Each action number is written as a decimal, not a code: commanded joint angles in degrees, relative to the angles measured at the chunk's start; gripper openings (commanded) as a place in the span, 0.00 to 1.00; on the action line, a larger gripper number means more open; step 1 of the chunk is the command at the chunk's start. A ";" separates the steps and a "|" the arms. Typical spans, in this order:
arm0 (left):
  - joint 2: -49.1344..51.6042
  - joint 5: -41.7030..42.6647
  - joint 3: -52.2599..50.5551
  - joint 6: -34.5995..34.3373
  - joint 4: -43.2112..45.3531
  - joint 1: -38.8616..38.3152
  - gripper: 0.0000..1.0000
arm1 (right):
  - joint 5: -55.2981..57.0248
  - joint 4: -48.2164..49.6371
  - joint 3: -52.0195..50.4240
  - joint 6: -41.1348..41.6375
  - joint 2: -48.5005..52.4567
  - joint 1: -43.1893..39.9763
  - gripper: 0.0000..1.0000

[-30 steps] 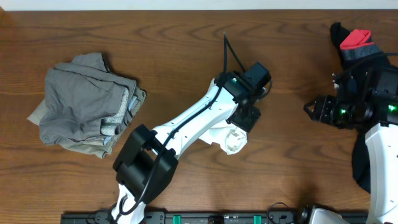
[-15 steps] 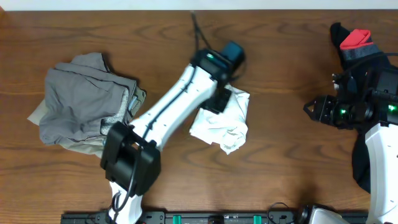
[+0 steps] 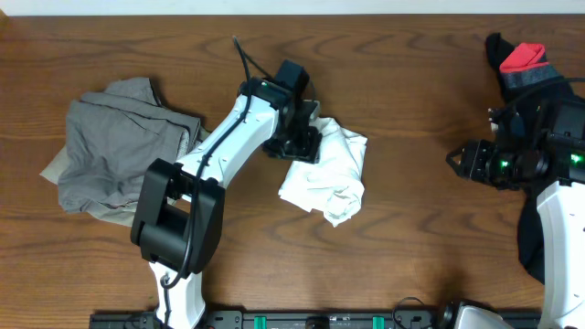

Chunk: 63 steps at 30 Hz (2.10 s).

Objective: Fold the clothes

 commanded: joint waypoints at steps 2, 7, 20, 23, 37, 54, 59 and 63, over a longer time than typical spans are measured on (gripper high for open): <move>-0.79 6.49 0.20 1.40 1.81 -1.22 0.39 | -0.26 -0.09 0.81 0.13 -0.33 -0.37 0.48; -0.79 11.89 0.35 1.29 3.37 -2.89 0.08 | -0.26 -0.09 0.81 0.13 -0.33 -0.39 0.48; -0.83 14.53 3.69 -6.10 12.20 -8.81 0.40 | -0.26 -0.07 0.81 0.13 -0.33 -0.37 0.48; -0.83 14.53 3.69 -6.03 13.64 -10.56 0.63 | -0.26 -0.15 0.81 0.13 -0.33 -0.37 0.48; -1.51 13.55 3.72 -6.05 14.38 -9.84 0.52 | -10.88 0.15 0.81 -5.31 -0.33 0.00 0.38; -14.95 7.23 3.76 -1.53 -1.77 14.91 0.48 | 14.21 11.02 0.72 21.57 8.02 35.08 0.63; -17.62 1.75 3.76 2.10 -6.43 16.09 0.48 | 18.45 16.83 0.72 27.45 17.11 42.07 0.63; -19.21 -1.11 3.76 3.78 -8.48 16.04 0.49 | 20.90 21.24 0.72 30.40 22.25 45.05 0.63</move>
